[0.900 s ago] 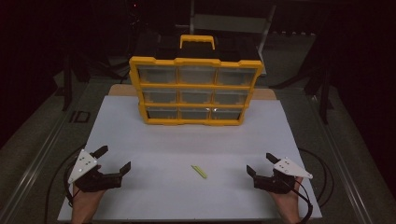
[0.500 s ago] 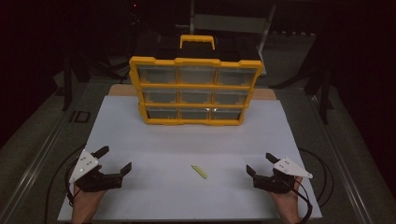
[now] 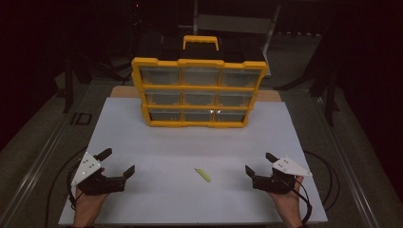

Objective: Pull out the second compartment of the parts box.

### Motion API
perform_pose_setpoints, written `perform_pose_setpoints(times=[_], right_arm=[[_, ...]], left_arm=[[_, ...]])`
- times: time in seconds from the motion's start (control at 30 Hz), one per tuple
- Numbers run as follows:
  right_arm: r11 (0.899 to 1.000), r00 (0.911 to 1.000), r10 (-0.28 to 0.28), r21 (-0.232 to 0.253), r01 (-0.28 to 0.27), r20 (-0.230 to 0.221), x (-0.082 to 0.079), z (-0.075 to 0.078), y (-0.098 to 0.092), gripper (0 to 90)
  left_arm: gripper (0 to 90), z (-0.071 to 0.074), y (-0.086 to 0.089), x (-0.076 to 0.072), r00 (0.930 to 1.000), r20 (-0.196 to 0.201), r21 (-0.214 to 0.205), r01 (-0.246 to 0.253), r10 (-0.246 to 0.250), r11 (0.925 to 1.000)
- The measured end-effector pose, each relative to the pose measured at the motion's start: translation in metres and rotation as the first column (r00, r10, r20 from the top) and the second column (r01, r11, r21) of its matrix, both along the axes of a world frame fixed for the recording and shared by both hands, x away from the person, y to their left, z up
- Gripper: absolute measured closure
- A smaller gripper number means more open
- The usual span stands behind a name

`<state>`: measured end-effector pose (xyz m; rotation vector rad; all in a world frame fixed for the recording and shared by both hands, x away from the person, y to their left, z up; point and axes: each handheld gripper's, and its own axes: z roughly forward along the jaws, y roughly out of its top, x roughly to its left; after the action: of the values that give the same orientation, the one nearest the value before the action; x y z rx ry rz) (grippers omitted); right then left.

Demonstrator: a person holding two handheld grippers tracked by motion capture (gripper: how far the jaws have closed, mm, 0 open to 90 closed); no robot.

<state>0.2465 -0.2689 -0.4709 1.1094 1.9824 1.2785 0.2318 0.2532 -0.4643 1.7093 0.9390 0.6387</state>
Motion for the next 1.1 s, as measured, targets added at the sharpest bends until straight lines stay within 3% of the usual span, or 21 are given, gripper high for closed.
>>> perform_pose_setpoints(times=[0.37, 0.83, 1.1], right_arm=[[1.000, 0.9997, 0.004, -0.001, -0.004, -0.023, 0.013, 0.014, 0.011, 9.9], [0.998, 0.9991, 0.042, -0.049, -0.042, 0.000, 0.030, 0.031, 0.033, 8.8], [0.997, 0.9985, 0.052, -0.050, -0.052, 0.013, 0.037, 0.040, 0.041, 8.8]], left_arm=[[0.9, -0.003, -0.003, 0.001, 0.9999, -0.012, 0.010, 0.008, -0.008, 0.9999], [0.9, -0.007, -0.004, 0.002, 0.9997, -0.024, 0.011, 0.006, -0.006, 0.9999], [0.9, -0.007, -0.004, 0.002, 0.9996, -0.028, 0.012, 0.005, -0.005, 0.9999]])
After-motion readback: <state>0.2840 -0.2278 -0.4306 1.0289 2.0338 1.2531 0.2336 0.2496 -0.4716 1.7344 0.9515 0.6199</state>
